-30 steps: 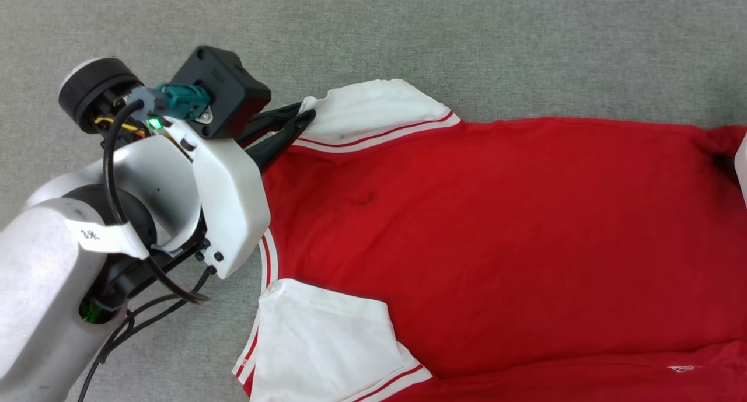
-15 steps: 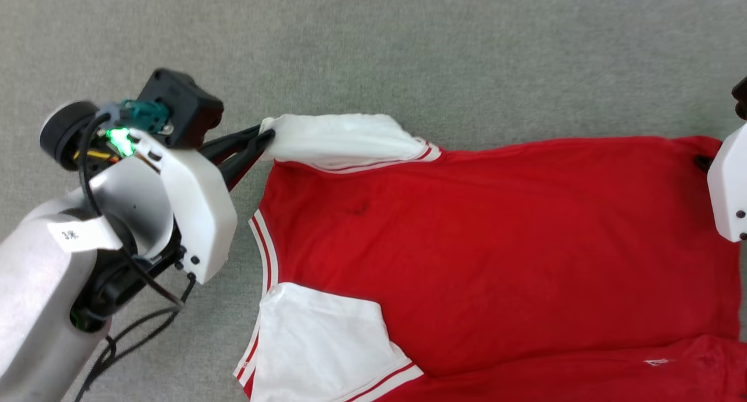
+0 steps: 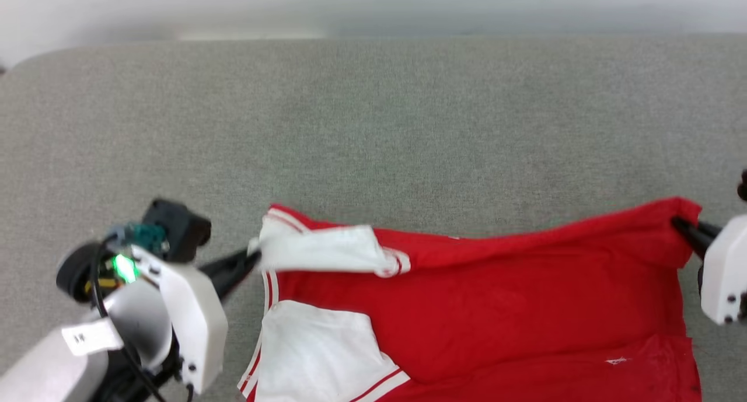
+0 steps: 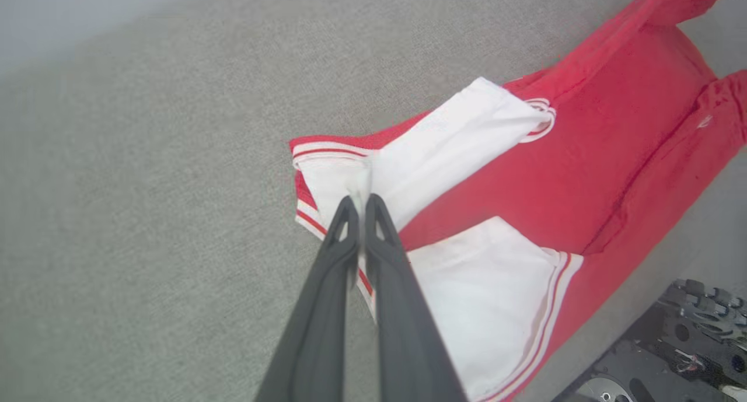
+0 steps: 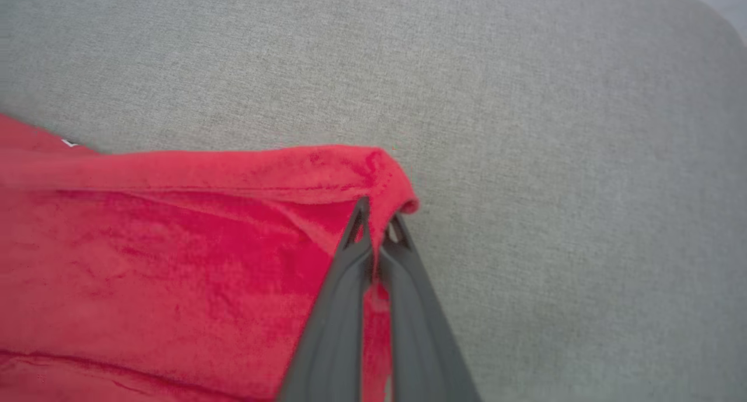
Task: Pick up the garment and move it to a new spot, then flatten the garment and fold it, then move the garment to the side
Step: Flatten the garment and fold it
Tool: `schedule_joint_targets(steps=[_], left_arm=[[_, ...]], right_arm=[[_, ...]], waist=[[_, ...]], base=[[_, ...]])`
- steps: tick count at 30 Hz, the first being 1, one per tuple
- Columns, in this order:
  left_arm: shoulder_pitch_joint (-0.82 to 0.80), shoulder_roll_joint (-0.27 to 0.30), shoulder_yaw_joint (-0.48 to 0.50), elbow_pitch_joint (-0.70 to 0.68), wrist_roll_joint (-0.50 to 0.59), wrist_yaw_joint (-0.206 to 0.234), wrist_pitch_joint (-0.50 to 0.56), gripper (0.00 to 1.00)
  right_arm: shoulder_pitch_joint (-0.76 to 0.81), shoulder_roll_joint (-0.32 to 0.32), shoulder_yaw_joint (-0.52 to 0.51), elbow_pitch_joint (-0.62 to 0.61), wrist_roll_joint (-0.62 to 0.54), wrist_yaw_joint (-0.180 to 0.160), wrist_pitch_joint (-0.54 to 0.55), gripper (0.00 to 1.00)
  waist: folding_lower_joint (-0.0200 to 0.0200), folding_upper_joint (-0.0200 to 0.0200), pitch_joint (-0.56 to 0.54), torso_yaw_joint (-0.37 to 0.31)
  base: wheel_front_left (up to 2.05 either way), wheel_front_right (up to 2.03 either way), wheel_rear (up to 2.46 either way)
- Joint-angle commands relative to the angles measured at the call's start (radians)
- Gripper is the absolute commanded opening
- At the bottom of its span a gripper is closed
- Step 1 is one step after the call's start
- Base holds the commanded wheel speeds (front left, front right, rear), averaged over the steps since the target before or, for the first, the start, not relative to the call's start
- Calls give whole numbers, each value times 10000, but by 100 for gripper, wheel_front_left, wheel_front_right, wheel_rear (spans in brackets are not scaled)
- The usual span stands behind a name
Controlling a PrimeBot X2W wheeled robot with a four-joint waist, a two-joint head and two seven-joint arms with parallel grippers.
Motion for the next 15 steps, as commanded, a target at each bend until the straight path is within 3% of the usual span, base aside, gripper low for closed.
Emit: schedule_joint_targets(steps=[1,10,15], left_arm=[[423,50,-29,-53,-82,115,-100,0],[2119,167,-332,101,-243,415,-544,0],[2775,105,-661,511,-337,351,-607,0]], right_arm=[[493,156,-221,-254,30,-4,-77,0],[2663,595,-898,-1104,184,-4,128,0],[3432,142,-436,-1017,130,-4,63,0]], waist=[[1,0,-193,-11],[1,0,-316,-44],[1,0,-331,-39]], base=[[0,0,0],[0,0,0],[0,0,0]])
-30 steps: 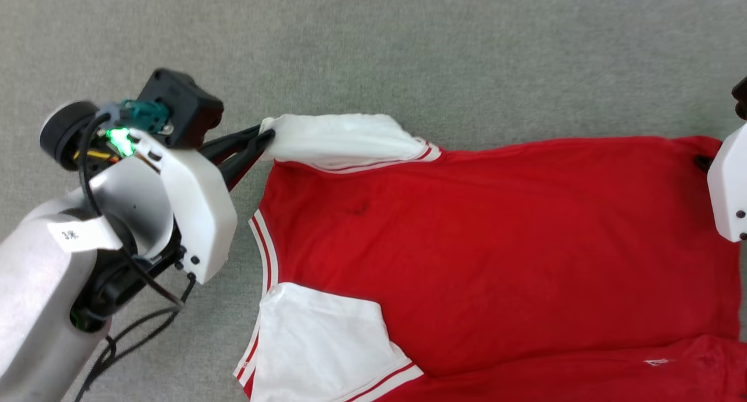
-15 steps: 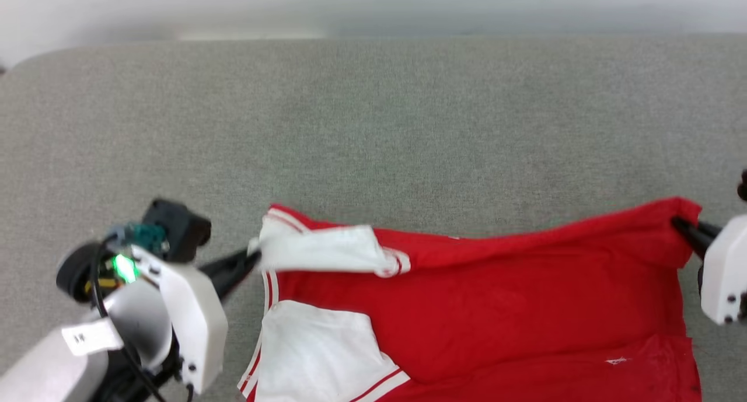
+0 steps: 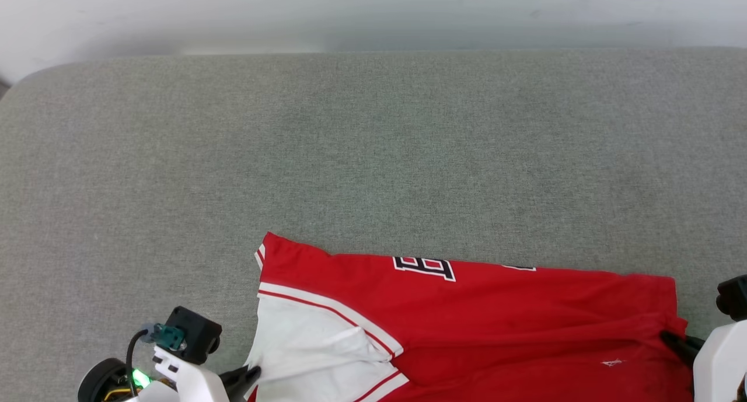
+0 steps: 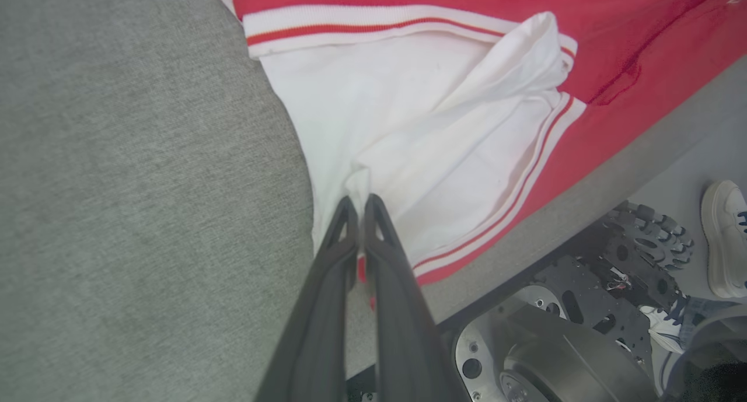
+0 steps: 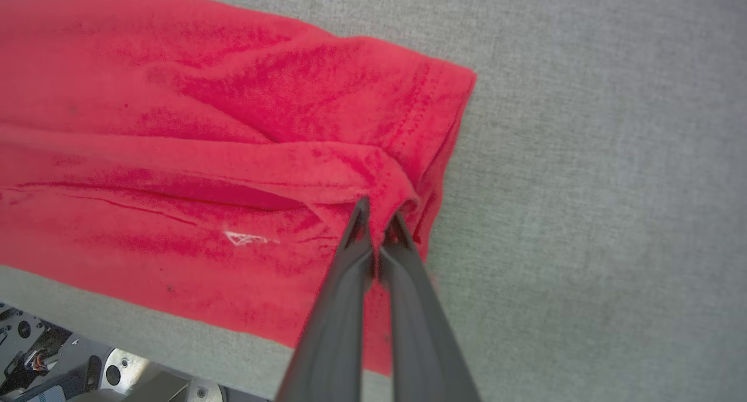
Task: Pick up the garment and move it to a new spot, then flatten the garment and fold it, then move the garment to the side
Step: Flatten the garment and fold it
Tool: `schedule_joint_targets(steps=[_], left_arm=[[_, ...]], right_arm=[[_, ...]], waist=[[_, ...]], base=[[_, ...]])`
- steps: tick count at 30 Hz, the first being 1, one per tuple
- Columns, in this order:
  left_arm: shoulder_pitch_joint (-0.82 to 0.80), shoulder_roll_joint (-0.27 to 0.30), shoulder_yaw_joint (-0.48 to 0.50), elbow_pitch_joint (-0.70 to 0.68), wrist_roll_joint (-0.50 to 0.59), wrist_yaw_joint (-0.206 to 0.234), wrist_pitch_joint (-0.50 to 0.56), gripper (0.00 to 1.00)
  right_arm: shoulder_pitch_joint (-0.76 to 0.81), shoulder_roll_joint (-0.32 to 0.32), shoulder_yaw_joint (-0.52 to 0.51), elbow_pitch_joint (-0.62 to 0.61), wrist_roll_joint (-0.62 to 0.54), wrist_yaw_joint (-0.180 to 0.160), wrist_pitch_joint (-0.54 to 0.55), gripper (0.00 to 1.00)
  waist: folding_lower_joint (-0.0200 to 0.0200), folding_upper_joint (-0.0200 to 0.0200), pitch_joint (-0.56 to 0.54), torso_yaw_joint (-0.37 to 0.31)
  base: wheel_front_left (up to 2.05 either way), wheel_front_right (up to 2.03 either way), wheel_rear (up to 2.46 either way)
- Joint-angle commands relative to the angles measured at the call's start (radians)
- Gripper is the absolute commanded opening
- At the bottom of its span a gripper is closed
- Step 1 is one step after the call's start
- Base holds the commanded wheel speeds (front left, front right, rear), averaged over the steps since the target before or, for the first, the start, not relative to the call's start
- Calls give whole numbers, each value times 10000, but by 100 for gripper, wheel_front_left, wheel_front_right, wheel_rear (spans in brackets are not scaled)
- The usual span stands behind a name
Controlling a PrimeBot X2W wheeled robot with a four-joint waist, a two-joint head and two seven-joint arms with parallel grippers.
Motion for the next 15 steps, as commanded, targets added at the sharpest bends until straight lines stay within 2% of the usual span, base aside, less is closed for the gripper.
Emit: schedule_joint_targets(steps=[1,8,13,14,15], left_arm=[[122,-37,3,40,29,-44,-28,0],[-28,-369,-453,698,183,-366,-88,0],[-199,-738,-793,1291,360,-594,-236,0],[-226,-808,-850,1380,389,-622,-275,0],[-239,-871,-894,1471,400,-654,-292,36]], right_arm=[[118,-86,14,43,-61,-4,-64,0],[122,-583,637,425,-72,-4,-376,0],[114,-698,975,704,183,-4,-427,0],[92,-688,1021,756,216,-4,-459,32],[63,-693,1057,759,247,-4,-557,100]], waist=[[1,0,5,9],[1,0,64,51],[1,0,65,17],[1,0,37,4],[1,0,3,-8]], base=[[0,0,0],[0,0,0],[0,0,0],[0,0,0],[0,0,0]])
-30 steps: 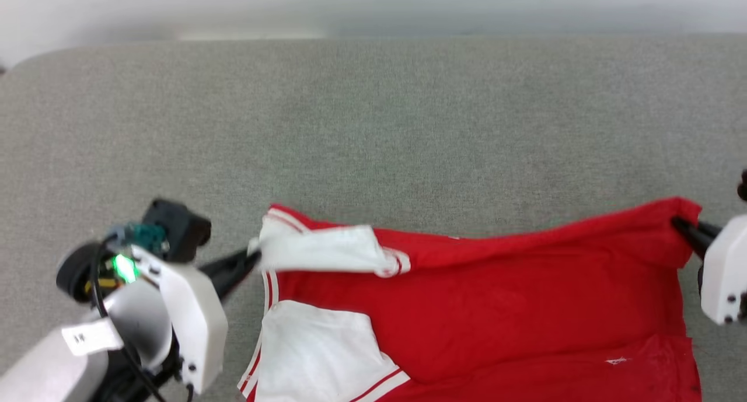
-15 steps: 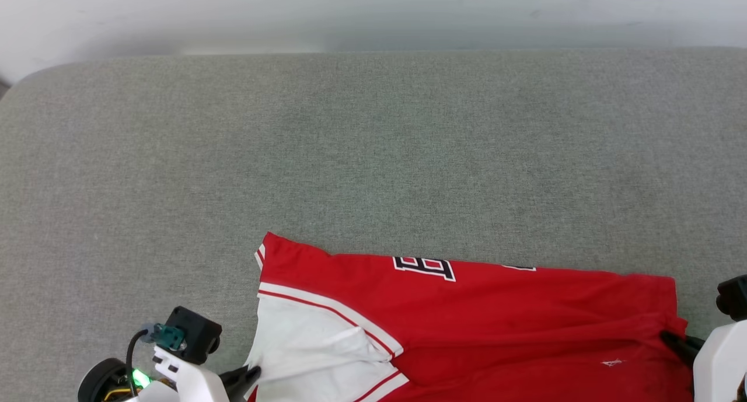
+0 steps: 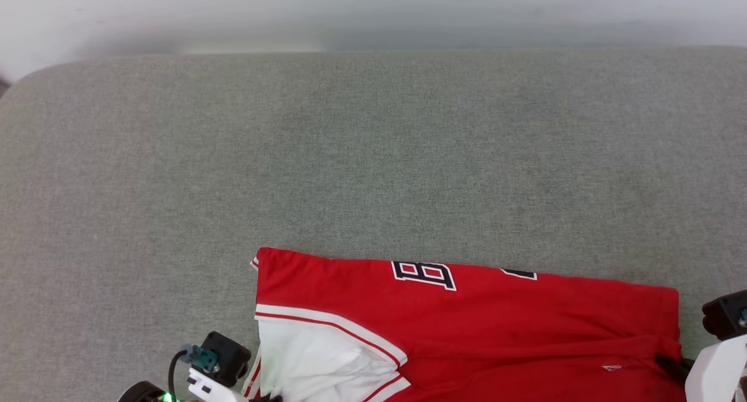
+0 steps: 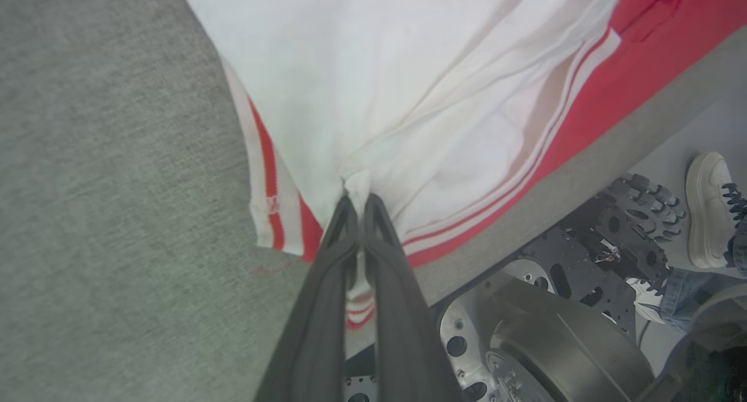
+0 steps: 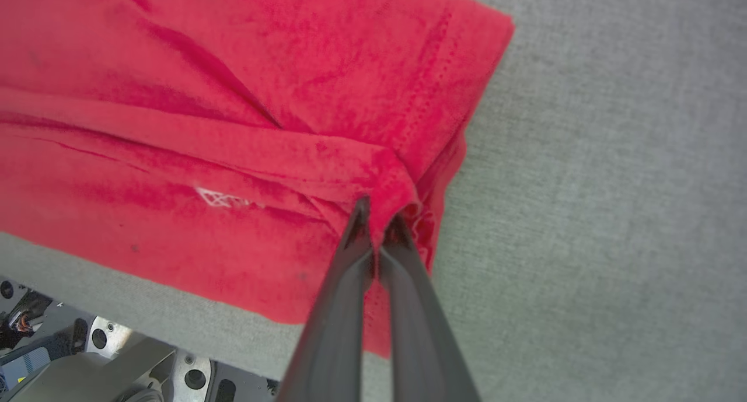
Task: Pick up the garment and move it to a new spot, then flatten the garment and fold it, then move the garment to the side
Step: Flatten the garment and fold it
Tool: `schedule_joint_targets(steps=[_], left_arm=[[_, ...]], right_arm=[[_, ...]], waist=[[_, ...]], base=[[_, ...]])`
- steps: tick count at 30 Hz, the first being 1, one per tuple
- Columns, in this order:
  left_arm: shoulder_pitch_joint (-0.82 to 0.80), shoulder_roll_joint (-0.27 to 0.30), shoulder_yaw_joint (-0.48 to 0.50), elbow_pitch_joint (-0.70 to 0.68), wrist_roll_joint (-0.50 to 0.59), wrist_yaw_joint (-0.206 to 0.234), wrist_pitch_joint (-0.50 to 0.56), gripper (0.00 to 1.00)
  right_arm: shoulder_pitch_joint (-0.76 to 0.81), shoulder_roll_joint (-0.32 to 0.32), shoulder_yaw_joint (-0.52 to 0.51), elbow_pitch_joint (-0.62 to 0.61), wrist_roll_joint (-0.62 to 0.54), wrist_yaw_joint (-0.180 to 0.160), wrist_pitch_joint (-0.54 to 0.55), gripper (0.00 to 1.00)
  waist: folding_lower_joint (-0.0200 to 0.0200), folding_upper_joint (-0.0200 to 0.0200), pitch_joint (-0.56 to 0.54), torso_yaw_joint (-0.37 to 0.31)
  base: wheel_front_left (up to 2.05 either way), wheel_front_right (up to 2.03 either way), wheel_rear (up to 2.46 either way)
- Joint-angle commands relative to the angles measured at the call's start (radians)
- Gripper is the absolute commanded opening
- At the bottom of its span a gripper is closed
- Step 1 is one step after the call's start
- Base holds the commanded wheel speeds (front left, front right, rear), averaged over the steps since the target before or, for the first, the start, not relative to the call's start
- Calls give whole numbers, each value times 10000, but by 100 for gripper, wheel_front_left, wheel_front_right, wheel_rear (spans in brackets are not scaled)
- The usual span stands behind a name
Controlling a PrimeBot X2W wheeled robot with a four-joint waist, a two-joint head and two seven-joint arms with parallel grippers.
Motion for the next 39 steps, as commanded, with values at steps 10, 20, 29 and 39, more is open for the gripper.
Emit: schedule_joint_targets(steps=[10,20,29,39], left_arm=[[9,-377,469,146,-10,196,-1244,100],[183,-1007,2326,-346,587,1159,-4993,100],[450,-2048,4049,-505,2139,1675,-7266,100],[886,-3914,5895,-641,4258,295,-7274,100]], right_arm=[[-30,49,-258,-417,648,-4,-236,100],[297,1365,-1989,-1765,342,-4,298,100],[630,3742,-3915,-1770,-1126,-4,985,100],[225,5051,-5122,-687,-1986,-3,942,100]], waist=[[0,0,-740,-49],[0,0,-1214,-71],[0,0,-1071,64],[0,0,-643,277]], base=[[0,0,0],[0,0,0],[0,0,0],[0,0,0]])
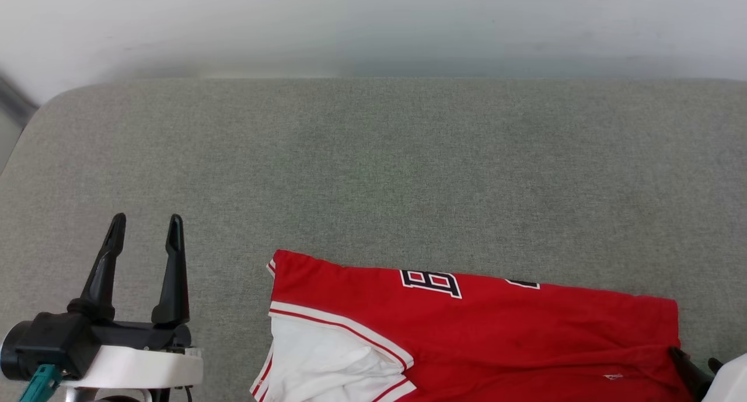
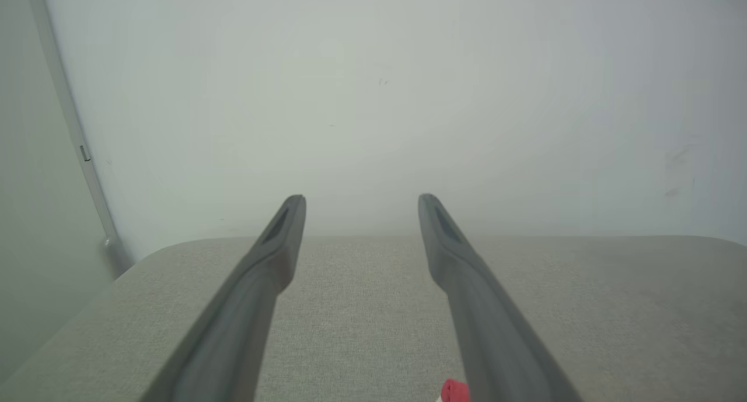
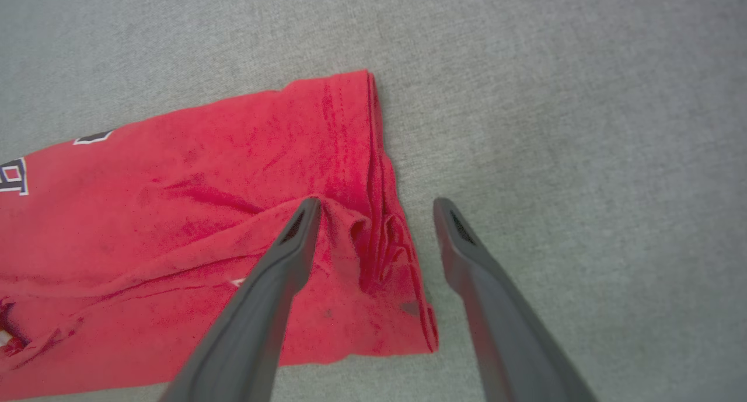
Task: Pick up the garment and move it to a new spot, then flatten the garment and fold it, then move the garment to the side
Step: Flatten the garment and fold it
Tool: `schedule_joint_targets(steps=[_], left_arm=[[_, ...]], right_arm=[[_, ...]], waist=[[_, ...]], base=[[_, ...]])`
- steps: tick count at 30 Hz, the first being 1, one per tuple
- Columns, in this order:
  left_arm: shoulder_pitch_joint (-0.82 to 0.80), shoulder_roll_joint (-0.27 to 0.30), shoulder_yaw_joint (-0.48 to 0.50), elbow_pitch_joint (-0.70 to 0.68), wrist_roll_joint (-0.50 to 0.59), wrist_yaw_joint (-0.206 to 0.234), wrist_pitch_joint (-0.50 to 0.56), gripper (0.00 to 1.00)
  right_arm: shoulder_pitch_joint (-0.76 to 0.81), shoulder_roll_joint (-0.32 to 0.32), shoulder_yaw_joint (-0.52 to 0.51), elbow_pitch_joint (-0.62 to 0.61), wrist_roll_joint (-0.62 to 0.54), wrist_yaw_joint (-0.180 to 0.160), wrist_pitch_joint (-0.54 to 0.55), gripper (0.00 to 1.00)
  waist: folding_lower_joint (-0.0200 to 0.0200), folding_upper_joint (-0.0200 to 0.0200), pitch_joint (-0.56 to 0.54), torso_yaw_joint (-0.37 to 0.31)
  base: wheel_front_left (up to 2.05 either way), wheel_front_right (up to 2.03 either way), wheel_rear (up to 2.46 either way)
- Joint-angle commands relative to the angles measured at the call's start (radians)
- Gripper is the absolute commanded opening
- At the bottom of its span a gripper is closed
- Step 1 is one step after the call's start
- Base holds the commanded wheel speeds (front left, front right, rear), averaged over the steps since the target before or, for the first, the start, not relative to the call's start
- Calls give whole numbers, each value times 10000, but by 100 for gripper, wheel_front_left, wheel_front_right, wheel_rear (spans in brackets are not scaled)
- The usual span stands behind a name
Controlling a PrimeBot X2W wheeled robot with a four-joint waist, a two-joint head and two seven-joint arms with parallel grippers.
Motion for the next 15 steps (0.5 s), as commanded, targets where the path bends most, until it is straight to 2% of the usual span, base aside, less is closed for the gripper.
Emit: schedule_joint_targets(steps=[1,7,15], left_arm=[[12,-107,117,61,204,-226,-41,100],[-207,-732,546,302,933,-1026,-43,100],[-341,-1229,967,515,1312,-1508,-43,100]], right_arm=[[-257,96,-162,194,-59,-1,-97,100],[-597,304,-268,1185,-160,-1,-162,100],[-381,444,500,1996,52,13,-41,100]], waist=[[0,0,117,56],[0,0,443,204],[0,0,538,345]], base=[[0,0,0],[0,0,0],[0,0,0]])
